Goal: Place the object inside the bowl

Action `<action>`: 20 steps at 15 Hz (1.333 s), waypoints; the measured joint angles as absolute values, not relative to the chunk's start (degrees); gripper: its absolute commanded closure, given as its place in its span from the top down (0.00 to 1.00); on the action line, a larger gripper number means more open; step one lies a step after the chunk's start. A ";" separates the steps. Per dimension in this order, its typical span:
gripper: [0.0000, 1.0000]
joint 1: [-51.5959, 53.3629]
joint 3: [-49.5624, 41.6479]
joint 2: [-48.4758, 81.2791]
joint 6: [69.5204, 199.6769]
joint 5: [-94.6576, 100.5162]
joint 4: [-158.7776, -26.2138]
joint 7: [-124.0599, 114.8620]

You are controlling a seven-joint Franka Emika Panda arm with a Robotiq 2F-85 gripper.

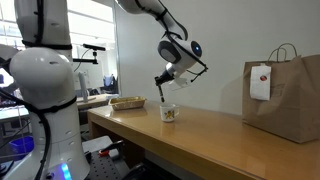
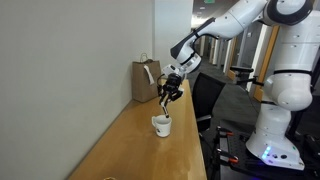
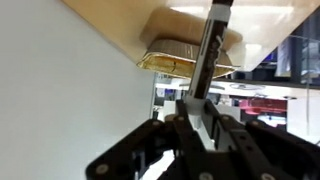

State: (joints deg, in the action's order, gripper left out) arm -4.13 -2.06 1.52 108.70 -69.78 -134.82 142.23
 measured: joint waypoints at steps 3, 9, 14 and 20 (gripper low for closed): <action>0.06 -4.76 -3.16 5.29 107.35 -70.67 -134.15 144.53; 0.06 -5.02 -3.43 12.02 107.08 -71.32 -129.99 146.20; 0.62 -5.01 -3.43 16.24 107.07 -71.33 -126.15 146.19; 1.00 -3.75 -2.90 16.66 108.82 -71.23 -123.91 143.66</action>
State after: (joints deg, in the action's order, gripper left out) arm -3.75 -2.90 16.66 108.82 -71.23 -123.91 143.66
